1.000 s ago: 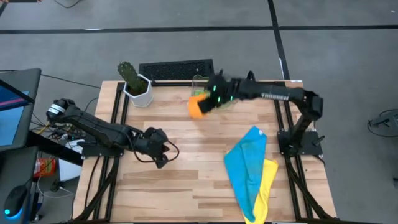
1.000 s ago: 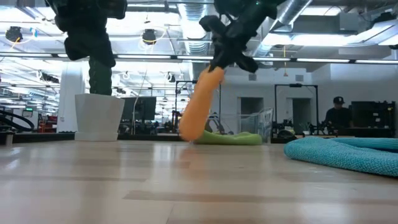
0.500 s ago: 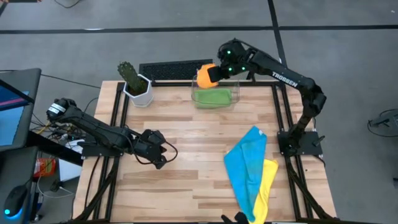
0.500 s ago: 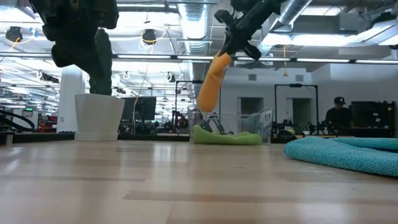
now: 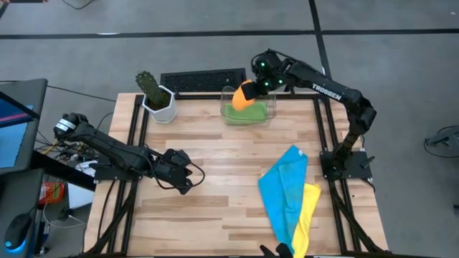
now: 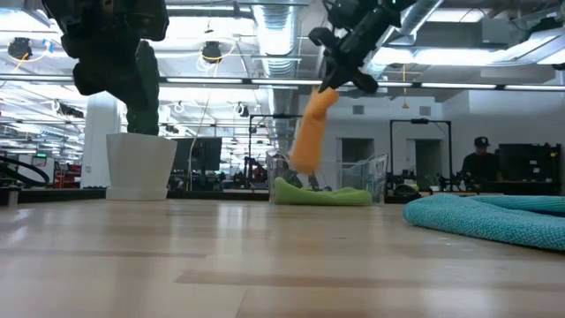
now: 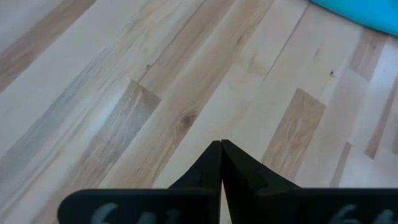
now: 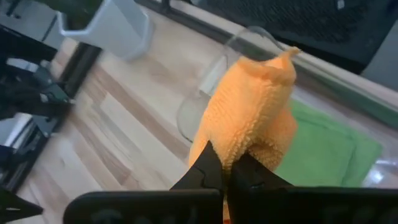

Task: Fold microfiber towels
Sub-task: Put the orange towel into the transparent bin

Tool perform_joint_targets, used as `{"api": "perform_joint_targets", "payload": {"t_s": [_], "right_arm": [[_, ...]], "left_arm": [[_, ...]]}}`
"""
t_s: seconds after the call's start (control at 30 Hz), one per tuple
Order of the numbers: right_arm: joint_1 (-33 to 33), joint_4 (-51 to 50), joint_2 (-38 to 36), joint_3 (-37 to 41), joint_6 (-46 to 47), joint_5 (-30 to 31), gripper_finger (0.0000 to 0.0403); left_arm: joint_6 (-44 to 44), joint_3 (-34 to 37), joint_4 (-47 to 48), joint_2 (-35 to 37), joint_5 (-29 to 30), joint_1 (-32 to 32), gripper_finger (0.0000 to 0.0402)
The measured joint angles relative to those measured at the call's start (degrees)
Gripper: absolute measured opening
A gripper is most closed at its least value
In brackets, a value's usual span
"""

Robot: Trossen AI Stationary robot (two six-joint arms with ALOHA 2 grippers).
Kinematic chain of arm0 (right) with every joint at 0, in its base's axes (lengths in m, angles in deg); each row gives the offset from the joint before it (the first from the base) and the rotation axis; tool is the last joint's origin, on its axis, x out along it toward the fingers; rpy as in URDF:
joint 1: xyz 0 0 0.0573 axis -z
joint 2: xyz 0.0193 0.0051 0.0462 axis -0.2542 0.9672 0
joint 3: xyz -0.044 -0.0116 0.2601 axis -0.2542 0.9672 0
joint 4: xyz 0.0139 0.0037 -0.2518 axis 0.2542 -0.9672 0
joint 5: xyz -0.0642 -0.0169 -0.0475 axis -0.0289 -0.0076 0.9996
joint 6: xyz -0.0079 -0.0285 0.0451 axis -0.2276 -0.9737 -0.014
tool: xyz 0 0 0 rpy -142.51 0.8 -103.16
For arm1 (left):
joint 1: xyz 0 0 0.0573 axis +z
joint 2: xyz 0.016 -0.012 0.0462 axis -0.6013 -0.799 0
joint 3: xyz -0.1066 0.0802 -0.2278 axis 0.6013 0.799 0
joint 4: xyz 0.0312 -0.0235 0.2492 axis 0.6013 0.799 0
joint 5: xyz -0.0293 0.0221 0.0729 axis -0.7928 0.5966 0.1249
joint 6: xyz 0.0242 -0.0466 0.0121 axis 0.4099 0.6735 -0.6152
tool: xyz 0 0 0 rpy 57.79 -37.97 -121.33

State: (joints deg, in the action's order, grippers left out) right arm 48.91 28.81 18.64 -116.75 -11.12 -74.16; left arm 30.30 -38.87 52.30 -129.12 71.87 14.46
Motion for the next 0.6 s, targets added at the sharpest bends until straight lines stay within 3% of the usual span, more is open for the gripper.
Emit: {"api": "perform_joint_targets", "payload": {"t_s": [0.2, 0.6], "right_arm": [[0.3, 4.0, 1.0, 1.2, 0.6, -0.5, 0.0017], [0.1, 12.5, 8.6, -0.6, 4.2, -11.8, 0.0017]], "left_arm": [[0.4, 0.0, -0.1, 0.0, 0.0, 0.0, 0.0000], [0.4, 0.0, 0.6, 0.1, -0.9, -0.5, 0.0000]]}}
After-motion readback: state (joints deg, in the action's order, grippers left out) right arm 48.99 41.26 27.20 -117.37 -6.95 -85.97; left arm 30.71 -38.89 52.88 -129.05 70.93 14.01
